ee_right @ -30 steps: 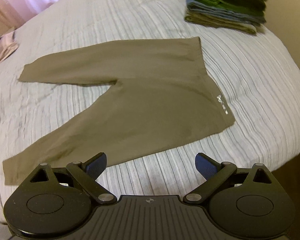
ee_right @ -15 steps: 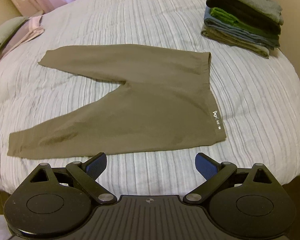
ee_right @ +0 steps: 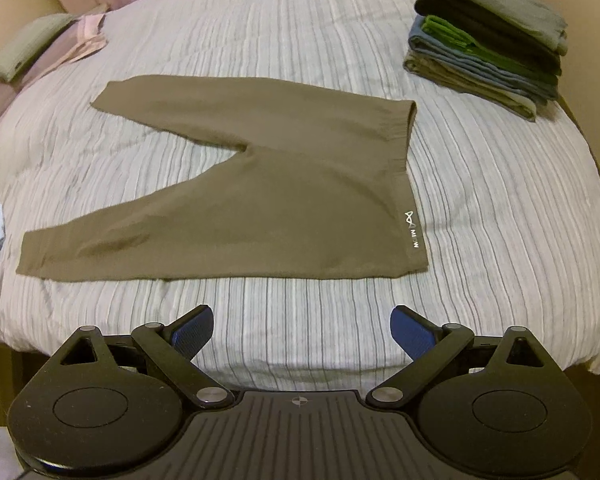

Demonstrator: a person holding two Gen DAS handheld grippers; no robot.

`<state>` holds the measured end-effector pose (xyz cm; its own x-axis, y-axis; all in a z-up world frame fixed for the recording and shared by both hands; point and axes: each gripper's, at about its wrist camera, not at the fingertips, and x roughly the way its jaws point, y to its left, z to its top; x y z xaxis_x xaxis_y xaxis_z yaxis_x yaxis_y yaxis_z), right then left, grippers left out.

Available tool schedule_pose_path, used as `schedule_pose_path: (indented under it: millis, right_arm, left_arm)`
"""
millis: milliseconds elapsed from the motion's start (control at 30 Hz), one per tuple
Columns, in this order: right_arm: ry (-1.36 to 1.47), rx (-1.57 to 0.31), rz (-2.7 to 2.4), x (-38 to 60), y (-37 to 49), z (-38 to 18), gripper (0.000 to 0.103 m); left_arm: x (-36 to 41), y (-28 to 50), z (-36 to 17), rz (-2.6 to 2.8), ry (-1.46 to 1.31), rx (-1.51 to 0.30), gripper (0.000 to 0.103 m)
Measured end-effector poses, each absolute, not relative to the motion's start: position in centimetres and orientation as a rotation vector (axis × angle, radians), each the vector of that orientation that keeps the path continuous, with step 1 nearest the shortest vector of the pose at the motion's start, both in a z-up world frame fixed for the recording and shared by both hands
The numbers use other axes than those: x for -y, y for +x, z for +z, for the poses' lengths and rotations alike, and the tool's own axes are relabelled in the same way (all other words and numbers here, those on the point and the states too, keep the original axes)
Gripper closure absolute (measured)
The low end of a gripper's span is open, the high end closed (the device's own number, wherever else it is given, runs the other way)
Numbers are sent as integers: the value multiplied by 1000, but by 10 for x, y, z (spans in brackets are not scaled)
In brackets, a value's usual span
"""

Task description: Fold clothes

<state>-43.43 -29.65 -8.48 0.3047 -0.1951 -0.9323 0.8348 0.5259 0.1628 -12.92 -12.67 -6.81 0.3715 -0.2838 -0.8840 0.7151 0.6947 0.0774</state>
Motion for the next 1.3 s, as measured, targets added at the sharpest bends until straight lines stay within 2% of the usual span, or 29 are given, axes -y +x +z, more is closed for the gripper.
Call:
schedule_pose_path:
  millis: [400,1300]
  right_arm:
    - [732,-1057,-716,286,-446,-88,6]
    - [730,-1048,-679,276,-451,-90,6]
  left_arm:
    - [102,-154,-63,-639,502,-991,41]
    - [98,-186,-61,-703,559,-975,39]
